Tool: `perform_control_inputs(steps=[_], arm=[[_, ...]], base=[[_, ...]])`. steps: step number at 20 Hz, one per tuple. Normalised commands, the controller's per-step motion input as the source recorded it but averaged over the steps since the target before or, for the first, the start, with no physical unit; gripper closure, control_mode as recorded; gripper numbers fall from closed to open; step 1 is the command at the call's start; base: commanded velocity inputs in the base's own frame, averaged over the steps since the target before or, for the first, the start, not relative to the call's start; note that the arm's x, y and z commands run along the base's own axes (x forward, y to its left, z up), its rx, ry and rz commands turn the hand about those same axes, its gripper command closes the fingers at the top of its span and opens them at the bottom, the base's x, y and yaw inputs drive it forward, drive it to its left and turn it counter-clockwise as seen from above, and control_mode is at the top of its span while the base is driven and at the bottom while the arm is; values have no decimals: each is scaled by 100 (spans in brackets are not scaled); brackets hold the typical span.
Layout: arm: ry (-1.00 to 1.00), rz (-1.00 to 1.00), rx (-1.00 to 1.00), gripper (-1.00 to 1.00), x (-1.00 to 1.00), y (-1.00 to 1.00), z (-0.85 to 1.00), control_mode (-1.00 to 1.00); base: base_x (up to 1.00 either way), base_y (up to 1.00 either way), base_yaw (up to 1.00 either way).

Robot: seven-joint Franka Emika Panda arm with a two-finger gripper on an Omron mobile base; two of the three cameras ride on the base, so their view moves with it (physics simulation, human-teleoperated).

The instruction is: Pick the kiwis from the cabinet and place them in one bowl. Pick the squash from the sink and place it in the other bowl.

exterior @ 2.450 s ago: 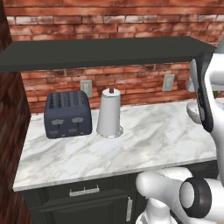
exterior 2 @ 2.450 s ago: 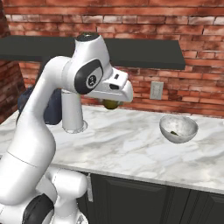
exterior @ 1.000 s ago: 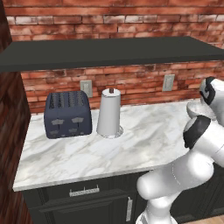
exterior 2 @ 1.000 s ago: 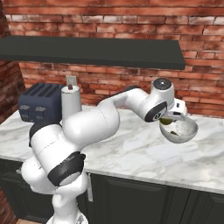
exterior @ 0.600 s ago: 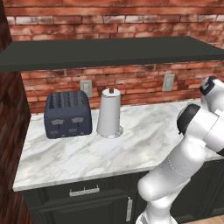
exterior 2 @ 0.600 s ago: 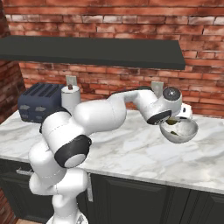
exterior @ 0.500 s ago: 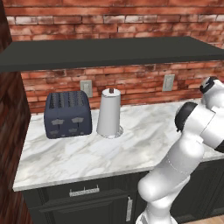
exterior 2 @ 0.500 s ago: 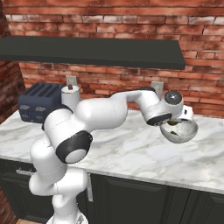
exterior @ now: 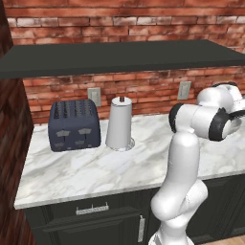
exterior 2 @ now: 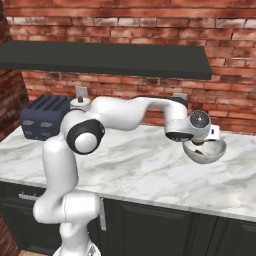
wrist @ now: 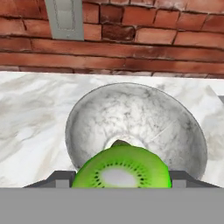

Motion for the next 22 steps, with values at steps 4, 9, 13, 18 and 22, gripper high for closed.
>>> perform_control_inputs(steps=[4, 9, 13, 18, 22], arm=[[8, 4, 2, -100, 15, -7, -18, -100], [0, 7, 1, -100, 18, -22, -5, -100], [5, 0, 0, -100, 1, -1, 0, -100], [0, -4, -1, -100, 0, 0, 2, -100], [-1, -4, -3, -100, -10, -3, 10, -100]], base=[[0, 0, 0], [0, 0, 0], [0, 0, 0], [0, 0, 0], [0, 0, 0]])
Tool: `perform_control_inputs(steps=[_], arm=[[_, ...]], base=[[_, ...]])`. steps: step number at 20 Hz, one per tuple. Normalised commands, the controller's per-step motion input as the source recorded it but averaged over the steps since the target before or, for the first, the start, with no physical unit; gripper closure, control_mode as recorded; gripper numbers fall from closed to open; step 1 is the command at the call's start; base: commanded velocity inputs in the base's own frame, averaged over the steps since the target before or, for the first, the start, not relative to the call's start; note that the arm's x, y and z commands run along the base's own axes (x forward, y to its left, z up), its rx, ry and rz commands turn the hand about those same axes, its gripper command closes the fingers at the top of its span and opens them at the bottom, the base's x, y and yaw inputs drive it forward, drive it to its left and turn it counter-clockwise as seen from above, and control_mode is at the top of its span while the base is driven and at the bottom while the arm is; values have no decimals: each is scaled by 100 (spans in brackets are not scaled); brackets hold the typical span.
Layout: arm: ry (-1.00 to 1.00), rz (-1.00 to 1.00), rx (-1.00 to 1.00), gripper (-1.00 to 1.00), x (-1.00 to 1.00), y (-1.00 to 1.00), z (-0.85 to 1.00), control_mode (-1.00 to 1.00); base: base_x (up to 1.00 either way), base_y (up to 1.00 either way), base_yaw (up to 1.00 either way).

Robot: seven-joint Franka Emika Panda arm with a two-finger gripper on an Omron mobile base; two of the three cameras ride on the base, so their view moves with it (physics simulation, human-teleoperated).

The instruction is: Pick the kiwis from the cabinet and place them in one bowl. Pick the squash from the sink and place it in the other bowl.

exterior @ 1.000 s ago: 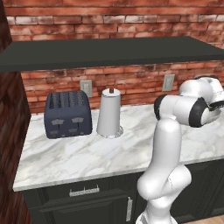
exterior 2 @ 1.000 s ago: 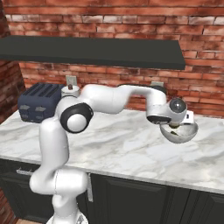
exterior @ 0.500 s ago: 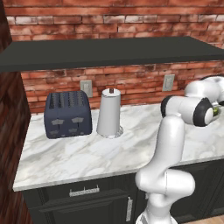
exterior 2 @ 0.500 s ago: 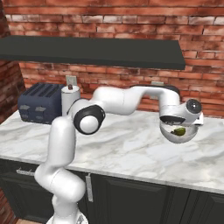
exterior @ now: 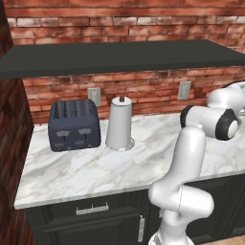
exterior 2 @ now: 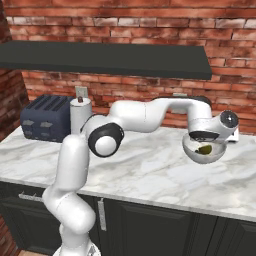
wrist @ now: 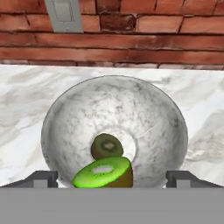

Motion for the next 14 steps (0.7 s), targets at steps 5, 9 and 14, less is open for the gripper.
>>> perform_control_inputs(steps=[5, 9, 14], arm=[[-4, -9, -3, -100, -35, -5, 7, -100], [-2, -15, -5, -100, -53, 0, 7, -100], [0, -21, -5, -100, -56, 3, 0, -100]], base=[[0, 0, 0], [0, 0, 0], [0, 0, 0]])
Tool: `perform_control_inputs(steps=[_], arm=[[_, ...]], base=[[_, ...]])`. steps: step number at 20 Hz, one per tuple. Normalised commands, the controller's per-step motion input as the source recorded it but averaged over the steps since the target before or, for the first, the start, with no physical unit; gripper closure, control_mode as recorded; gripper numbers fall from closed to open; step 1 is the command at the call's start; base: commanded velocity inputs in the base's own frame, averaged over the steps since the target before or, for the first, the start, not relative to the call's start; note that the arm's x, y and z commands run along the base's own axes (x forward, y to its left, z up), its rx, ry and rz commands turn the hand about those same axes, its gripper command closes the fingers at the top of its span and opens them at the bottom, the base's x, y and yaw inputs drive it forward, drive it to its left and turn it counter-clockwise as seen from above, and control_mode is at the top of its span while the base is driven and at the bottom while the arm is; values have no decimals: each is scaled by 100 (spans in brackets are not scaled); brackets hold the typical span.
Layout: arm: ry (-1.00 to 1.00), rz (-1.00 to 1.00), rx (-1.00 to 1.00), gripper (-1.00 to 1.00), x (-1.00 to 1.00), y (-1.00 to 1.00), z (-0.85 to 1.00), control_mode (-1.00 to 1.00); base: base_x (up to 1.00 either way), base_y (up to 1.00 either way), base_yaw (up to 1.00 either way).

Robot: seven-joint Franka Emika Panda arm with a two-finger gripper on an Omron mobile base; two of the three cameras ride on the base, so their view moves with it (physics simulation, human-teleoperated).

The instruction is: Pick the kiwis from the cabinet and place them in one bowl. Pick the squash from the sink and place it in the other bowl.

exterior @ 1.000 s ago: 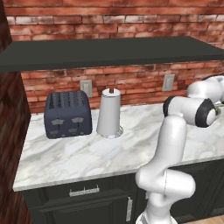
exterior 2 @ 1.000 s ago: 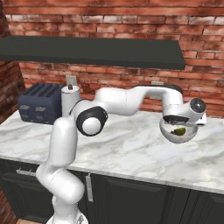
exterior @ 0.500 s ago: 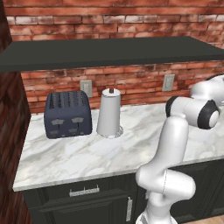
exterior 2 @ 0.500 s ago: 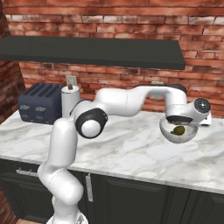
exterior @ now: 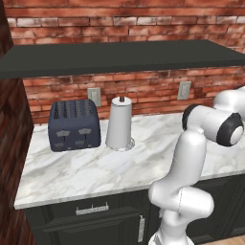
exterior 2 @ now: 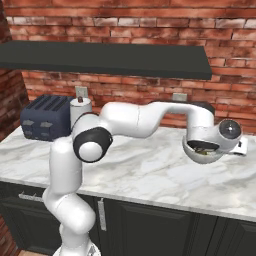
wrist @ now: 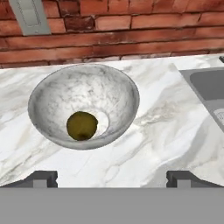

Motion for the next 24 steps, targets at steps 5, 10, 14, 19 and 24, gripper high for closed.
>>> perform_control_inputs(steps=[5, 10, 14, 19, 24], arm=[[5, -26, -5, -100, -24, 24, 3, -100], [41, -18, -7, -100, 4, 39, 3, -100], [38, -15, -7, -100, 0, 49, 0, -100], [14, -3, -3, -100, 0, 20, -7, -100], [0, 0, 0, -100, 0, 0, 0, -100]], base=[[0, 0, 0], [0, 0, 0], [0, 0, 0], [0, 0, 0], [0, 0, 0]])
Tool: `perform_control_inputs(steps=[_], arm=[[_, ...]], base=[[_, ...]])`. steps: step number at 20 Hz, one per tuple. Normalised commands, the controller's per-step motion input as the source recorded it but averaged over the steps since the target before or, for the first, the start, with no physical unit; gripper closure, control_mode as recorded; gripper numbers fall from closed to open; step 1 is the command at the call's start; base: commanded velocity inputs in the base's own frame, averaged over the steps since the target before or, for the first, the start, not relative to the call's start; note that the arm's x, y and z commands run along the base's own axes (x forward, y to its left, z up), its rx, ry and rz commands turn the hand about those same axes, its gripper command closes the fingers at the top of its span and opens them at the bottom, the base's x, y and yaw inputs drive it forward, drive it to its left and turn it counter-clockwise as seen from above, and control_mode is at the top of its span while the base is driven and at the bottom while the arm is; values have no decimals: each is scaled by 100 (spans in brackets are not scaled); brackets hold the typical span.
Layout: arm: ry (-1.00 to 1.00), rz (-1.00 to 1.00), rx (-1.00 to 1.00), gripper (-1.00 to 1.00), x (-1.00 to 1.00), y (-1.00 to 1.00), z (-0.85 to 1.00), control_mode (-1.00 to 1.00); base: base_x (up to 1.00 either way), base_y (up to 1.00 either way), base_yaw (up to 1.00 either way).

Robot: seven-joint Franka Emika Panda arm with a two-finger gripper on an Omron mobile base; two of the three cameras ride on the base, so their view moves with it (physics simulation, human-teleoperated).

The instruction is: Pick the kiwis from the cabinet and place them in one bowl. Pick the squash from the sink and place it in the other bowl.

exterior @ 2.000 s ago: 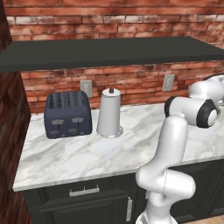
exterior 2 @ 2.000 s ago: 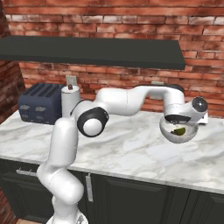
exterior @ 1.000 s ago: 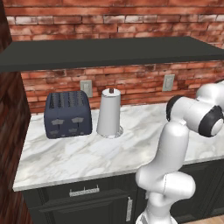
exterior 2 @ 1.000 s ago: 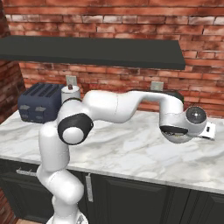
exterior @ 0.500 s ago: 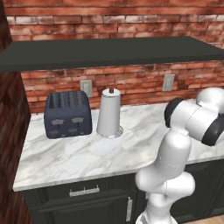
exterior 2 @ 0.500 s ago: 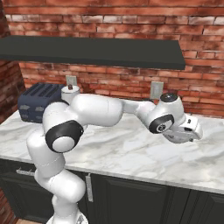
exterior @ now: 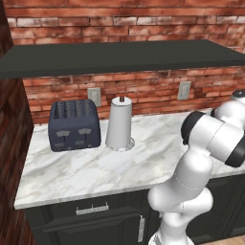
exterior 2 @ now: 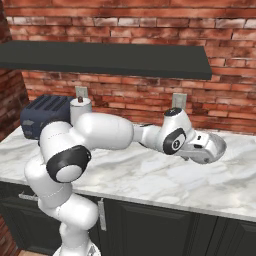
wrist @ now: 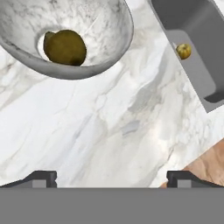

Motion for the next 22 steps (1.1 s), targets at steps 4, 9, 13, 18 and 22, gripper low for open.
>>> perform_control_inputs(steps=[4, 9, 13, 18, 22], arm=[[0, 1, 1, -100, 0, -1, 0, 100], [0, 0, 0, -100, 0, 0, 0, 100], [0, 0, 0, -100, 0, 0, 0, 100], [0, 0, 0, -100, 0, 0, 0, 100], [0, 0, 0, -100, 0, 0, 0, 100]], base=[[0, -8, 0], [8, -69, 0], [19, -83, 2], [17, -75, 3], [16, -76, 3]])
